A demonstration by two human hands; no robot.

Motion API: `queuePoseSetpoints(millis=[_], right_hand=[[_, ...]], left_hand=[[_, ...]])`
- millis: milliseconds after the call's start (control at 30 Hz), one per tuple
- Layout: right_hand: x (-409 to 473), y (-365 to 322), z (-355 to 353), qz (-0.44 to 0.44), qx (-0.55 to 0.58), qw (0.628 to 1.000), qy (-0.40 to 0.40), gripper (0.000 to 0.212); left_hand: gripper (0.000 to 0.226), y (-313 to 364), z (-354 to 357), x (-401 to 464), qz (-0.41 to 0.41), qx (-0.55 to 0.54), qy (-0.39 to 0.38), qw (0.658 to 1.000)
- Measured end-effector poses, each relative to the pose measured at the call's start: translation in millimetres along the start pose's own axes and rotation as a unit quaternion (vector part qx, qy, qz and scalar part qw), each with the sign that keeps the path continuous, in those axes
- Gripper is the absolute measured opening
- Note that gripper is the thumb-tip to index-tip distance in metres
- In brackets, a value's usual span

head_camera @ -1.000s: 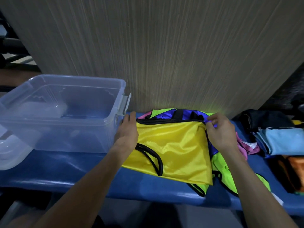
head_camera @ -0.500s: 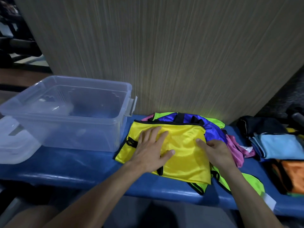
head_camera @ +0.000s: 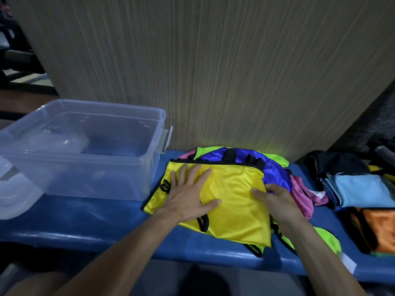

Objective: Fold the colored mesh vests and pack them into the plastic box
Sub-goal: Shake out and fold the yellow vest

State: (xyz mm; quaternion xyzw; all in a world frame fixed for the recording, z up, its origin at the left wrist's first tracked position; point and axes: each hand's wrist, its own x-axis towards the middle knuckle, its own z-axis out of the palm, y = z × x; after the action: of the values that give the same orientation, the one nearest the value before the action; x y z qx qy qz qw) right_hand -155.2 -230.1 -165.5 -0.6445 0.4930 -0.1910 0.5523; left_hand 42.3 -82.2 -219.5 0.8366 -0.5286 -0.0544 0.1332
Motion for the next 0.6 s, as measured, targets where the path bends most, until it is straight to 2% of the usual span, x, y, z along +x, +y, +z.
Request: queuePoseSetpoints(millis=[67, 133, 200, 300, 367, 467, 600], right_hand=[[-2, -1, 1, 0.001, 0.006, 1.0, -0.002, 0.026], [-4, -3, 2, 0.0, 0.006, 1.0, 0.003, 0.032], [-6, -4, 3, 0.005, 0.008, 1.0, -0.001, 0.039], [-10, -3, 5, -0.004, 0.008, 1.0, -0.005, 0.045], [-13, -3, 6, -0.023, 0.01, 1.0, 0.01, 0.034], [-22, -10, 2, -0.039, 0.068, 0.996, 0.032, 0.016], [-33, -19, -14, -0.049, 0.123, 0.991, 0.027, 0.02]], left_hand=[[0.097, 1, -1, 0, 0.01, -0.001, 0.01, 1.0], [0.089, 10, -10, -1, 0.038, 0.008, 0.078, 0.996], [0.082, 20, -17, -1, 0.061, -0.011, 0.102, 0.993], [0.092, 27, -13, -1, 0.074, 0.0, 0.018, 0.997], [0.102, 24, -7, -1, 0.091, 0.034, -0.03, 0.995], [0.108, 29, -4, -7, 0.109, 0.022, -0.051, 0.992], [0.111, 48, 5, -14, 0.123, 0.013, -0.051, 0.991]])
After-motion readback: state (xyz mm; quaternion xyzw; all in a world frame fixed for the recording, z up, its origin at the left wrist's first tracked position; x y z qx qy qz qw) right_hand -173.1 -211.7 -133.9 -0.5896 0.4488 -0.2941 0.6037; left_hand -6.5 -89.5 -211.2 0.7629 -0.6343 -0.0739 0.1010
